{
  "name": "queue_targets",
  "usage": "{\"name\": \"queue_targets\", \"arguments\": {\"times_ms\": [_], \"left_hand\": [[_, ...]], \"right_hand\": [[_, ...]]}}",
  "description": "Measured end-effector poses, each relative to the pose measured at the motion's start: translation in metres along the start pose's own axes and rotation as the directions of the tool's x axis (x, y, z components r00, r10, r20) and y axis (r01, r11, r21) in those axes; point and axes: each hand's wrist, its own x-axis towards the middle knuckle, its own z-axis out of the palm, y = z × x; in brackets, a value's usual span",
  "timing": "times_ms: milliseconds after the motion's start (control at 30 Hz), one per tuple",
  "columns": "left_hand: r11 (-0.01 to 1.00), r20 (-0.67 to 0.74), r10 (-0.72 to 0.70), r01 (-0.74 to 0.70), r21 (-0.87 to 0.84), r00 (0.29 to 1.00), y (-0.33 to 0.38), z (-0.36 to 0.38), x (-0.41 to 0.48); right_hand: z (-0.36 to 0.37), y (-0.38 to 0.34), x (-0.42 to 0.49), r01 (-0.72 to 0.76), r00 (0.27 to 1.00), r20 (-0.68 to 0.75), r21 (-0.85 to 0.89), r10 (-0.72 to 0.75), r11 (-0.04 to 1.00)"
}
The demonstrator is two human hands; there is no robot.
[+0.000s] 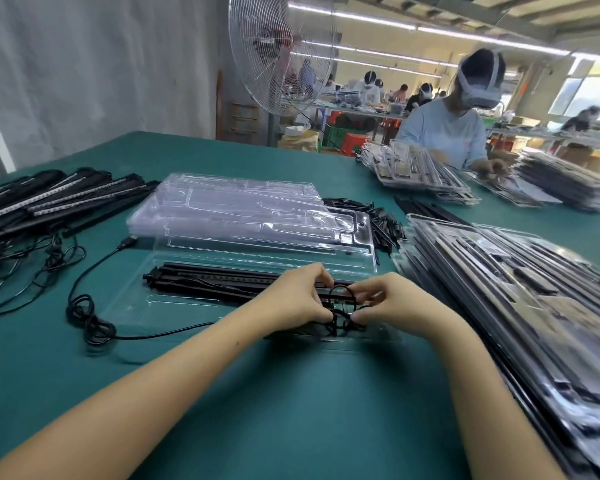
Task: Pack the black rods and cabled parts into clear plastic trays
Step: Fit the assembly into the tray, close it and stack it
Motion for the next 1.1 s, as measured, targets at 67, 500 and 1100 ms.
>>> {"name": "queue_targets", "arguments": {"times_ms": [67,500,1100], "left_hand": [[0.999,0.011,0.021,-0.021,0.037,1.0,-0.001,-0.002,0.001],[0.908,0.159,0.262,-0.299,0.295,0.952,-0.006,0.002,0.006],[0.915,0.1,0.319,-0.334,0.226,0.942,-0.013,0.011,0.003]], "right_hand": [[-0.002,0.001,-0.003,0.002,1.0,0.026,-0.009,-0.002,1.0],[0.002,0.006,-0.003,0.021,1.0,-0.004,-0.161,-0.022,0.987],[0.0,0.003,-0.009,0.029,0.995,-0.092,0.008,-0.028,1.0]]}}
